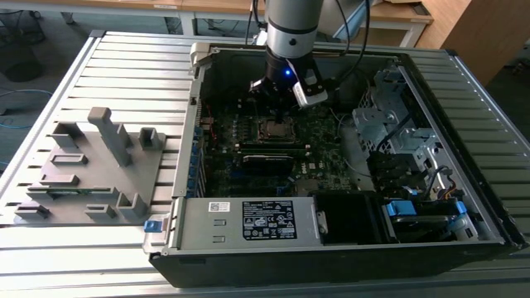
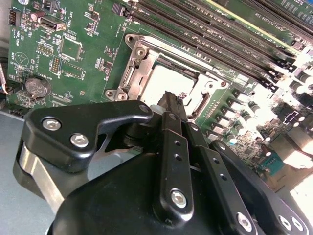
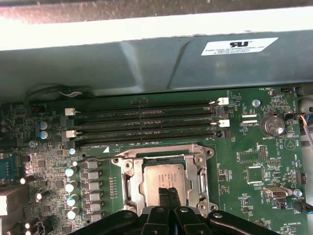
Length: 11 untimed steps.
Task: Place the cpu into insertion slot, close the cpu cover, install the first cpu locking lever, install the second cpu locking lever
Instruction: 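Install the first cpu locking lever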
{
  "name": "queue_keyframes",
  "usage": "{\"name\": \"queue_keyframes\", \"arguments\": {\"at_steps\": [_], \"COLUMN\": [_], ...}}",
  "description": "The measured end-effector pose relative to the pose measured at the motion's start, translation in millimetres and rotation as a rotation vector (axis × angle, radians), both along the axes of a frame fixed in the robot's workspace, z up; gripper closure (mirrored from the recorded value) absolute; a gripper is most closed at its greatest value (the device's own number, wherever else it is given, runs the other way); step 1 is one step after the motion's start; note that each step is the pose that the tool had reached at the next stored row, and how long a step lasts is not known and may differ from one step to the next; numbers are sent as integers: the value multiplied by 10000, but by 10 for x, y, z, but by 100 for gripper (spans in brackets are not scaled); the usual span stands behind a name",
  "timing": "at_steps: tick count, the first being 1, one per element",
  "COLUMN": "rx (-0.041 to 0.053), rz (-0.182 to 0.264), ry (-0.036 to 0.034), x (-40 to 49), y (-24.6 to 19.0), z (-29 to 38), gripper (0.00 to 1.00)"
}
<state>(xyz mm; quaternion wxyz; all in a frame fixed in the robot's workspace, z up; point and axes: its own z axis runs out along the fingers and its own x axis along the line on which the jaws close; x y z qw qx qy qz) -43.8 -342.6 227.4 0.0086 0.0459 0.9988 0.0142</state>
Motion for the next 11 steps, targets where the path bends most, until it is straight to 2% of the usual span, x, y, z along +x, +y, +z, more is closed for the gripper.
{"name": "queue_keyframes", "arguments": {"at_steps": [11], "rx": [4], "rz": [0], "ry": [-3], "x": [0], "y": [0], "z": [44], "gripper": [90]}}
